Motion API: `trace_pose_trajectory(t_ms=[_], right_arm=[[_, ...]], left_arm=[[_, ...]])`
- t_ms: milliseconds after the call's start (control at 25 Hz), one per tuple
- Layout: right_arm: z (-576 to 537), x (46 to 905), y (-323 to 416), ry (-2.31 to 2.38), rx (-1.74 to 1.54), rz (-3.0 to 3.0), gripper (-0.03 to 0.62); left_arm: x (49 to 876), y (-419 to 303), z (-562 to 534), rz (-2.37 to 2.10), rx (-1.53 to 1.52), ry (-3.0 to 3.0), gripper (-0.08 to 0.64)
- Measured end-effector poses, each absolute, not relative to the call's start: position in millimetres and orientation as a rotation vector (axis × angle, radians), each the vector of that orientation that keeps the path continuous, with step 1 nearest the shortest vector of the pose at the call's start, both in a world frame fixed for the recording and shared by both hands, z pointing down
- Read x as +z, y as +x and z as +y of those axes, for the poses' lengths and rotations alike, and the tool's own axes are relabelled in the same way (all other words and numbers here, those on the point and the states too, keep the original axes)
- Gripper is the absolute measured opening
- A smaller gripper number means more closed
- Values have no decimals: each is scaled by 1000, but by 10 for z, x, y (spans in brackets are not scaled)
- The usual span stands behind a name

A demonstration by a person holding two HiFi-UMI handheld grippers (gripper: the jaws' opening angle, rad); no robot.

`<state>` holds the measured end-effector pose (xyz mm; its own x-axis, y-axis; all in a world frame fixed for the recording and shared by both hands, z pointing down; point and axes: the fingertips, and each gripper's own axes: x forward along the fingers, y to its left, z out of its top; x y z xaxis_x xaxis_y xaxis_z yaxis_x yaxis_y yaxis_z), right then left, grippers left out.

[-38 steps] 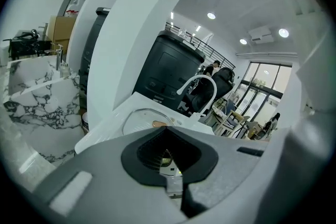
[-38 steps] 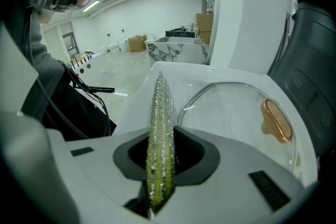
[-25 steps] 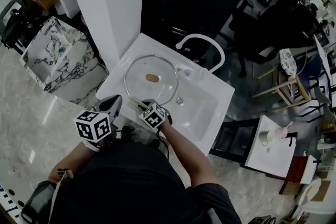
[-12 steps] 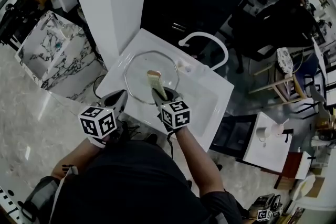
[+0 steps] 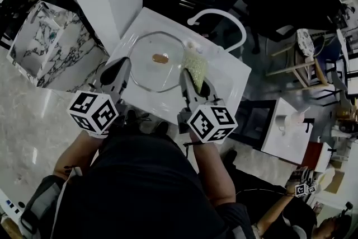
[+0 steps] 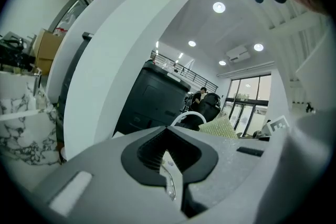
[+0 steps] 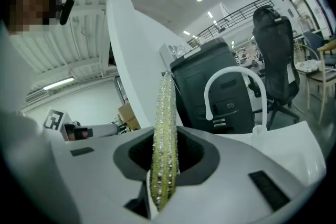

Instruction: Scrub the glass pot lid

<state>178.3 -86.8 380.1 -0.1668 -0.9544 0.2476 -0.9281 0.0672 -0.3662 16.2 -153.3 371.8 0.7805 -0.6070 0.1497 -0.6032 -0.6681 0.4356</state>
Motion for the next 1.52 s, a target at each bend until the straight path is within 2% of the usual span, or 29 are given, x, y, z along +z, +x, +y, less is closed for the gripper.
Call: trace_pose_trajectory(t_ms=[400,1520], right_arm=[[-867,3397,1552,-1963,-391,2274,66],[-903,3576,1437,-1950,-417,2346,66]], left_arm=[[3336,326,-1746,-957,-61,2710,-1],[3534,230,-1824,-980,3,2604,0]])
